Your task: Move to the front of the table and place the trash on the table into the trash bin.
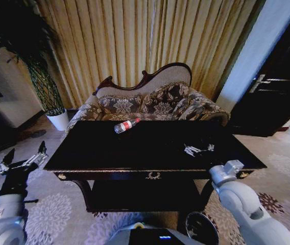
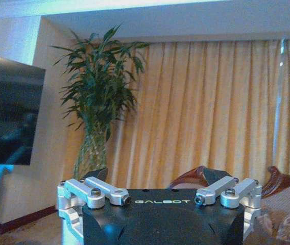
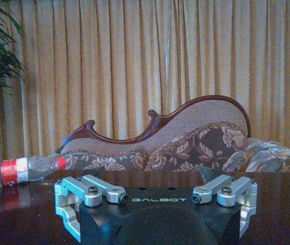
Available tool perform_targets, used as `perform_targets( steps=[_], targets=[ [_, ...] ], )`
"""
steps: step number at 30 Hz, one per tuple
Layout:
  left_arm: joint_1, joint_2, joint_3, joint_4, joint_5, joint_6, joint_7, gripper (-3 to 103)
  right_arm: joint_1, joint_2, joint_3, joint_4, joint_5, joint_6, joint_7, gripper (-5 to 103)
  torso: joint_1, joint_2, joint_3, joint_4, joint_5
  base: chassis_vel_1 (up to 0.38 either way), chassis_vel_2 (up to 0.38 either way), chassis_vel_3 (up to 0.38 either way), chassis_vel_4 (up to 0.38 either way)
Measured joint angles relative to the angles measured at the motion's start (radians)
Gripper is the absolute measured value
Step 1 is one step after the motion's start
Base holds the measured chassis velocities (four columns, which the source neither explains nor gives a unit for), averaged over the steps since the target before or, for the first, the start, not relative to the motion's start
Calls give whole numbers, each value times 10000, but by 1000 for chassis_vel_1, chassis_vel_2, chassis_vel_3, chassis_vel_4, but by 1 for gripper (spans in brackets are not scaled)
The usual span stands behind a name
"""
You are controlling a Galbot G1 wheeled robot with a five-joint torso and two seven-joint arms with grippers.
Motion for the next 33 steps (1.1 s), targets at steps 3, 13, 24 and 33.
perform_targets(
  steps=[3, 13, 24, 33],
  targets=[
    [-180, 284, -161, 0, -95, 457, -337, 100, 30, -109, -3, 77, 91, 0, 178, 100, 0, 0, 0, 0, -1, 0, 0, 0, 0],
    [-1273, 2284, -277, 80, -1020, 1685, -1091, 100, -48, -411, 220, 303, 622, -38, 490, 100, 0, 0, 0, 1, 0, 0, 0, 0, 0],
    [-3124, 5176, 616, 2508, -2348, 1933, -355, 100, -967, -585, 1089, 1243, 1253, -337, 555, 100, 0, -1, 0, -2, -2, 0, 0, 0, 0],
    [-4428, 6180, 1697, 4272, -2648, 1458, 1142, 100, -1993, -465, 2123, 2161, 1710, -557, 558, 100, 0, 0, 0, 0, -3, 0, 0, 0, 0]
  ],
)
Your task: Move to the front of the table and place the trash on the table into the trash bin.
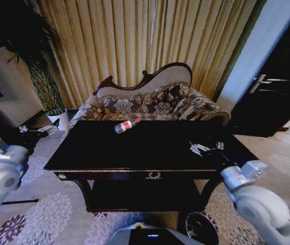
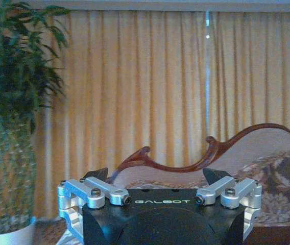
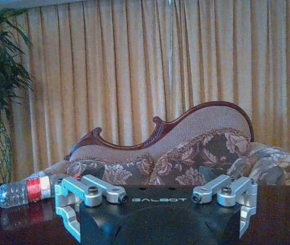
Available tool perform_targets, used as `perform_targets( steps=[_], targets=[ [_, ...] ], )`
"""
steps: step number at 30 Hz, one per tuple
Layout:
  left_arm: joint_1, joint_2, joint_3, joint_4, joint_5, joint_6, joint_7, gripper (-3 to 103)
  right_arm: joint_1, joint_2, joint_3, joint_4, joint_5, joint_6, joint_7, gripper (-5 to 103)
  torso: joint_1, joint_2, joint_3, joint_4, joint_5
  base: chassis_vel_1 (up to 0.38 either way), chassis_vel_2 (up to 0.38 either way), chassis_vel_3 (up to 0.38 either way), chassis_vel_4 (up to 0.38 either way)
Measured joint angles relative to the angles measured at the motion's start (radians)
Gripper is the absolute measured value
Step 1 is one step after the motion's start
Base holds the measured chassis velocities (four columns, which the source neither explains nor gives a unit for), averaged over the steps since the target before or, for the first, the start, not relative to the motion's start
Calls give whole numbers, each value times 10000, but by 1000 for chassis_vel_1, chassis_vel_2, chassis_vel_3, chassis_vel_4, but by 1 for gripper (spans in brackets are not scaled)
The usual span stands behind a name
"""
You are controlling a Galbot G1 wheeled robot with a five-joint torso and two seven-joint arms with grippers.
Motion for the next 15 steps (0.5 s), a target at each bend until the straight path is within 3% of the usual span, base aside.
perform_targets(
  steps=[7, 15],
  targets=[
    [-1940, 721, 1845, 1063, -153, -186, 266, 100, -624, 247, 538, 32, -32, -5, 1, 100, 0, 0, 0, -2, 3, 0, 0, 0, 0],
    [-3645, 794, 3580, 1588, -39, -327, 207, 100, -576, 167, 795, 18, 708, 43, 240, 100, 0, 0, 0, 0, 2, 0, 0, 0, 0]
  ],
)
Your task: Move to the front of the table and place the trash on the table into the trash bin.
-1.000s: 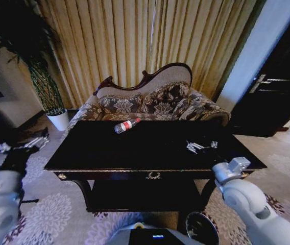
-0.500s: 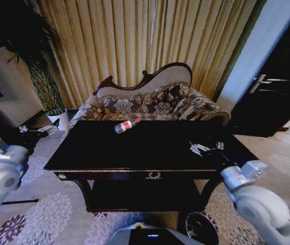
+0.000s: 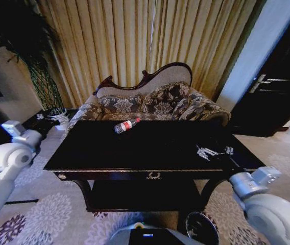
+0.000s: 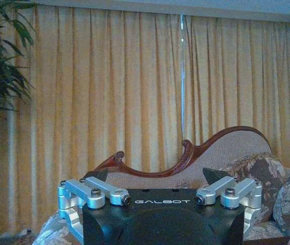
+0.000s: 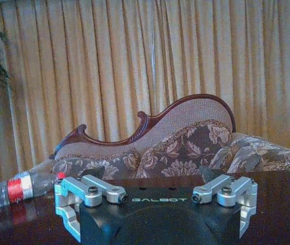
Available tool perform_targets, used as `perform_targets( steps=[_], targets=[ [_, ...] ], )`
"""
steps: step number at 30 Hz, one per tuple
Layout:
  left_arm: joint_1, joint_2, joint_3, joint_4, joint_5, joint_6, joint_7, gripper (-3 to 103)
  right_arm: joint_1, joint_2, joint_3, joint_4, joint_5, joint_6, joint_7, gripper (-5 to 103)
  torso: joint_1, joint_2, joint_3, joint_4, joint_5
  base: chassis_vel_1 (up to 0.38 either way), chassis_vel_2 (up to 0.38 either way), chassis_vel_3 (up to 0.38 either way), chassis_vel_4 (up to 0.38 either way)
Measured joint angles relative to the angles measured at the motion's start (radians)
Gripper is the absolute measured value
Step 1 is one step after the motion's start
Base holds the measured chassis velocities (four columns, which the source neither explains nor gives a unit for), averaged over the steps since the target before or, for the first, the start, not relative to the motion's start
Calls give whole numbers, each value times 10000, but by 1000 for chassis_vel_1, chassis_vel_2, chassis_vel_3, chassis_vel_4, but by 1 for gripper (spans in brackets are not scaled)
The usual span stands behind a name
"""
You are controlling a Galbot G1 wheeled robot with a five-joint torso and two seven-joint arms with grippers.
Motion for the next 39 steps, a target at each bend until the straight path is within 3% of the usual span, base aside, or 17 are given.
perform_targets(
  steps=[3, 10, 17, 21, 34, 39],
  targets=[
    [-1113, -79, 1173, 613, 359, -298, -41, 100, 173, -124, 32, -10, 142, 171, 32, 100, 0, 0, 0, -1, 2, 0, 0, 0, 0],
    [-2581, -544, 2855, 1988, 719, -915, 249, 100, 390, -248, 150, -23, 363, 203, 71, 100, 1, 0, 1, 0, -2, 0, 0, 0, 0],
    [-3528, -866, 3919, 2584, 797, -956, 396, 100, 437, -208, 188, -143, 401, 199, 84, 100, 1, 0, -1, 0, 2, 0, 0, 0, 0],
    [-4793, -1237, 5018, 3181, 786, -958, 463, 100, 601, -261, 279, -167, 925, 174, 137, 100, 1, 0, 0, -5, 4, 0, 0, 0, 0],
    [-6943, -2336, 6784, 4491, 796, -729, 541, 100, 905, -517, 366, -499, 1131, 125, 196, 100, 1, 0, 0, -3, 2, 0, 0, 0, 0],
    [-7581, -2918, 7186, 4654, 591, 218, 173, 100, 974, -493, 103, -754, 939, 124, 192, 100, 1, 0, 0, -1, 3, 0, 0, 0, 0]
  ],
)
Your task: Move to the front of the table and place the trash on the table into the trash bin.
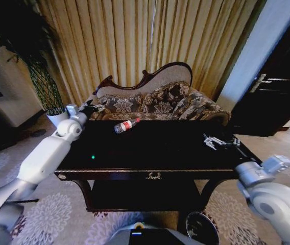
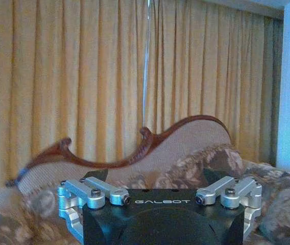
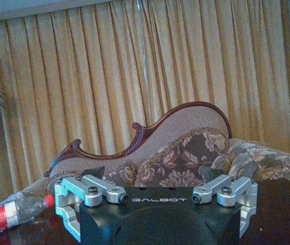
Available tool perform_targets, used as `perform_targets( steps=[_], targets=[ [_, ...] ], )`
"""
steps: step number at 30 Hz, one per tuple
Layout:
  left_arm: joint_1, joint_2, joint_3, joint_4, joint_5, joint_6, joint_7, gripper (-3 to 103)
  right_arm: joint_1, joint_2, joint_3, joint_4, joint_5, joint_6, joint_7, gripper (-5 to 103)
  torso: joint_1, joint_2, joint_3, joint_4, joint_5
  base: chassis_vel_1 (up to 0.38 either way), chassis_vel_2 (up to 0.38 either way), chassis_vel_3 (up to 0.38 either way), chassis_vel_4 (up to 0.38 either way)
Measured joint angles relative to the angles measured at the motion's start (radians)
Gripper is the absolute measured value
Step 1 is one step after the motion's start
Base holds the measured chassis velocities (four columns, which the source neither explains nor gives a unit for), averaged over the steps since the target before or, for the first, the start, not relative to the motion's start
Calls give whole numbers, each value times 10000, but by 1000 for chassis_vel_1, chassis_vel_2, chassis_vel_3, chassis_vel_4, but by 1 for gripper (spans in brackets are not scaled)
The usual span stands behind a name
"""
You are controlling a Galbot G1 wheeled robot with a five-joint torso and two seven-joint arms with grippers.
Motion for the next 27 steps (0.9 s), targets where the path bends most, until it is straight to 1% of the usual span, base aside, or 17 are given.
perform_targets(
  steps=[1, 4, 5, 6, 7, 8, 9, 11, 12, 14, 16, 19, 20, 23, 24, 25, 27],
  targets=[
    [-118, -140, 69, 0, -85, 308, -40, 100, 21, 7, -50, -67, -42, 2, -2, 100, 0, 0, -1, -1, -1, 0, 0, 0, 0],
    [-288, -270, 207, 54, -134, 686, -28, 100, 61, 23, -116, -146, -83, 9, -3, 100, 0, 0, -1, -1, 1, 0, 0, 0, 0],
    [-439, -412, 292, 116, -140, 1143, 24, 100, 98, 45, -194, -212, -134, 15, -3, 100, 0, 0, -1, 2, 0, 0, 0, 0, 0],
    [-439, -412, 292, 116, -140, 1143, 24, 100, 98, 45, -194, -212, -134, 15, -3, 100, 0, 0, -1, 2, 0, 0, 0, 0, 0],
    [-531, -511, 313, 144, -137, 1601, 62, 100, 111, 62, -246, -243, -172, 23, -5, 100, 0, 0, 0, 1, -2, 0, 0, 0, 0],
    [-531, -511, 313, 144, -137, 1601, 62, 100, 111, 62, -246, -243, -172, 23, -5, 100, 0, 0, 0, 1, -2, 0, 0, 0, 0],
    [-684, -679, 315, 191, -106, 2475, 103, 100, 132, 116, -348, -307, -256, 32, -6, 100, 0, 0, 0, 1, -1, 0, 0, 0, 0],
    [-870, -978, 290, 280, -2, 3665, 197, 100, 143, 224, -512, -428, -438, 66, -9, 100, 0, 0, 0, -2, -2, 0, 0, 0, 0],
    [-870, -978, 290, 280, -2, 3665, 197, 100, 143, 224, -512, -428, -438, 66, -9, 100, 0, 0, 0, -2, -2, 0, 0, 0, 0],
    [-975, -1092, 242, 324, 32, 4169, 521, 100, 130, 283, -617, -544, -602, 109, -9, 100, 0, 0, 0, -2, 0, 0, 0, 0, 0],
    [-1002, -1108, 228, 346, 63, 4284, 774, 100, 127, 293, -669, -608, -690, 136, -10, 100, 0, 0, -1, -2, 1, 0, 0, 0, 0],
    [-1034, -1115, 180, 488, 456, 4366, 2019, 100, 149, 302, -822, -761, -866, 195, -13, 100, 0, 0, -1, 2, -1, 0, 0, 0, 0],
    [-1034, -1115, 180, 488, 456, 4366, 2019, 100, 149, 302, -822, -761, -866, 195, -13, 100, 0, 0, -1, 2, -1, 0, 0, 0, 0],
    [-977, -1083, 54, 548, 1160, 4771, 3437, 100, 175, 308, -948, -877, -979, 235, -15, 100, 0, 0, -1, 0, -2, 0, 0, 0, 0],
    [-977, -1083, 54, 548, 1160, 4771, 3437, 100, 175, 308, -948, -877, -979, 235, -15, 100, 0, 0, -1, 0, -2, 0, 0, 0, 0],
    [-927, -1002, 46, 509, 1465, 4836, 3879, 100, 174, 310, -964, -930, -1024, 256, -14, 100, 0, 0, -1, -1, -3, 0, 0, 0, 0],
    [-897, -923, 53, 452, 1703, 4856, 4089, 100, 172, 316, -975, -985, -1059, 280, -15, 100, 0, 0, 0, 1, -2, 0, 0, 0, 0]
  ],
)
